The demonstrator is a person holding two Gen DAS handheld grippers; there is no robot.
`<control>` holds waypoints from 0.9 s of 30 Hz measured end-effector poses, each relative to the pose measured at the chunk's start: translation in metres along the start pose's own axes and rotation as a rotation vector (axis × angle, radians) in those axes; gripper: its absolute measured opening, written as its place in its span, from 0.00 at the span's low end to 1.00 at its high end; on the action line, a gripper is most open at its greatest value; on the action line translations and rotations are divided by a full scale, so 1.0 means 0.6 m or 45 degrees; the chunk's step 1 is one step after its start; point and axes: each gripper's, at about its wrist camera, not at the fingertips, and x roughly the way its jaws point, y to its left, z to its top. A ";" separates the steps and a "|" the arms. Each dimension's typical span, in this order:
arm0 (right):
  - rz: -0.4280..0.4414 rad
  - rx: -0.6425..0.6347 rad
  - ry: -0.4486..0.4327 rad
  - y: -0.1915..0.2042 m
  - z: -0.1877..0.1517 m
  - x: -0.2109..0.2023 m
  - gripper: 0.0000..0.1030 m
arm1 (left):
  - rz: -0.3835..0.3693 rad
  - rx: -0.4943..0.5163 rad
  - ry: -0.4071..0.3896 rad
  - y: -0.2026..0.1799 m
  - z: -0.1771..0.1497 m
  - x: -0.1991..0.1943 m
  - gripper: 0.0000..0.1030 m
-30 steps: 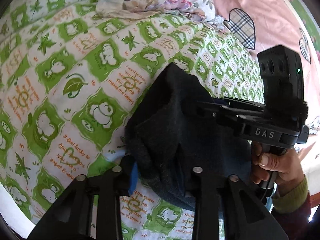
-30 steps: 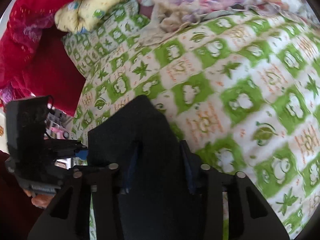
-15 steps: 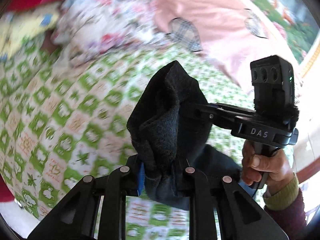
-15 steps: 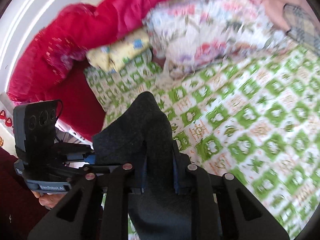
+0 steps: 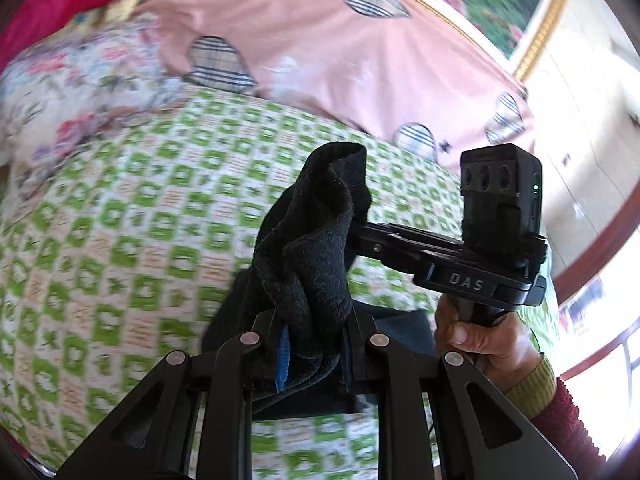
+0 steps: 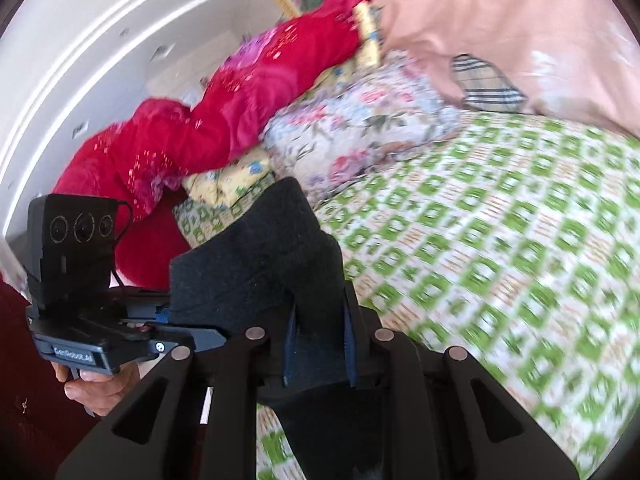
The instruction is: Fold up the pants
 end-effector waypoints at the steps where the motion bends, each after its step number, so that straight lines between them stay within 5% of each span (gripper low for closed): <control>1: -0.006 0.011 -0.012 -0.004 -0.005 -0.009 0.21 | -0.009 0.026 0.011 -0.019 -0.005 0.009 0.19; 21: -0.218 0.287 -0.139 -0.105 -0.178 -0.160 0.21 | -0.137 0.309 0.189 -0.181 -0.103 0.160 0.21; 24: -0.316 0.336 -0.131 -0.109 -0.200 -0.172 0.28 | -0.201 0.336 0.213 -0.189 -0.113 0.172 0.32; 27: -0.456 0.418 -0.150 -0.113 -0.226 -0.194 0.46 | -0.256 0.345 0.246 -0.188 -0.125 0.187 0.42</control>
